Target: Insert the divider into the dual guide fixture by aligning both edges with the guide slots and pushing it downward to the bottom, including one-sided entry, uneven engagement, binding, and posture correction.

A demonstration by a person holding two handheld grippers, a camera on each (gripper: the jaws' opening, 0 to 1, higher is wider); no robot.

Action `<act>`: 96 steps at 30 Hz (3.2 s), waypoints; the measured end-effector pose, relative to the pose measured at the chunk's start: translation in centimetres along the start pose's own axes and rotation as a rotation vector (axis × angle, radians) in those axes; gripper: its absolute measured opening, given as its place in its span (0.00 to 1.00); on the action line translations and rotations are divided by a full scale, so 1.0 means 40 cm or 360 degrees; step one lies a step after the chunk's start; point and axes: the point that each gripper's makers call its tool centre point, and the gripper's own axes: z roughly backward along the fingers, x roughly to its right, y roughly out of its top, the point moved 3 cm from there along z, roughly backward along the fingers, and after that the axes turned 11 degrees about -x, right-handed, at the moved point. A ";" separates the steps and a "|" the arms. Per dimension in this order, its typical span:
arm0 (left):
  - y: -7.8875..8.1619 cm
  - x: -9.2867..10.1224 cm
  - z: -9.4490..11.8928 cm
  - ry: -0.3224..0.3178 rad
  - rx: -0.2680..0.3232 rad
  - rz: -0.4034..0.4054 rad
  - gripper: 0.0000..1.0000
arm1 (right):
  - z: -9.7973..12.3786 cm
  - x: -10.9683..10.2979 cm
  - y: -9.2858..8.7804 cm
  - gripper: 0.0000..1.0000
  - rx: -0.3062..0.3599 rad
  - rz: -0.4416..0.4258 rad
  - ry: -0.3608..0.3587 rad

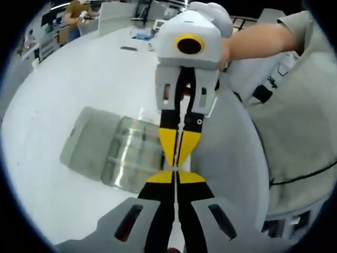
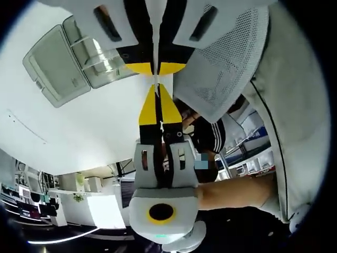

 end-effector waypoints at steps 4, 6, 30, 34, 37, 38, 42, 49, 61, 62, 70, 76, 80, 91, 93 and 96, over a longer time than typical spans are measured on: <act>0.002 -0.002 -0.002 -0.0010 -0.0021 0.0007 0.00 | -0.001 0.001 -0.002 0.00 -0.0011 0.0003 -0.0011; 0.005 -0.001 -0.003 -0.0010 -0.0044 0.0001 0.00 | -0.001 0.001 -0.002 0.00 -0.0018 0.0007 -0.0016; 0.016 -0.012 -0.007 0.0044 -0.0206 -0.0099 0.00 | -0.005 0.018 -0.010 0.00 0.0016 -0.0065 -0.0016; 0.006 -0.013 -0.017 0.0053 -0.0282 -0.0131 0.00 | 0.000 0.022 -0.009 0.00 0.0006 -0.0031 -0.0051; 0.008 -0.017 -0.017 0.0049 -0.0293 -0.0136 0.00 | 0.002 0.023 -0.011 0.00 -0.0008 -0.0011 -0.0064; 0.009 -0.018 -0.017 0.0050 -0.0297 -0.0134 0.00 | 0.004 0.026 -0.011 0.01 -0.0009 -0.0015 -0.0075; 0.003 -0.028 -0.012 0.0076 -0.0332 -0.0140 0.00 | 0.013 0.037 -0.013 0.03 -0.0008 -0.0033 -0.0104; 0.003 -0.044 -0.014 0.0131 -0.0385 -0.0138 0.00 | 0.020 0.050 -0.015 0.09 -0.0015 -0.0040 -0.0149; 0.004 -0.067 -0.019 0.0205 -0.0526 -0.0164 0.00 | 0.019 0.056 -0.023 0.19 -0.0053 0.0025 -0.0241; 0.004 -0.069 -0.020 0.0211 -0.0532 -0.0161 0.00 | 0.019 0.057 -0.025 0.20 -0.0055 0.0025 -0.0249; 0.004 -0.080 -0.030 0.0270 -0.0598 -0.0178 0.00 | 0.031 0.063 -0.055 0.31 -0.0110 0.0027 -0.0337; 0.002 -0.090 -0.041 0.0309 -0.0660 -0.0198 0.00 | 0.041 0.066 -0.066 0.36 -0.0111 0.0015 -0.0364; 0.001 -0.096 -0.044 0.0326 -0.0686 -0.0193 0.00 | 0.046 0.064 -0.076 0.39 -0.0128 0.0029 -0.0380; -0.005 -0.104 -0.049 0.0373 -0.0749 -0.0169 0.00 | 0.055 0.054 -0.088 0.45 -0.0127 0.0040 -0.0404; -0.003 -0.106 -0.051 0.0382 -0.0752 -0.0161 0.00 | 0.056 0.051 -0.089 0.46 -0.0124 0.0042 -0.0405; 0.001 -0.106 -0.055 0.0386 -0.0751 -0.0153 0.00 | 0.058 0.046 -0.092 0.46 -0.0123 0.0046 -0.0407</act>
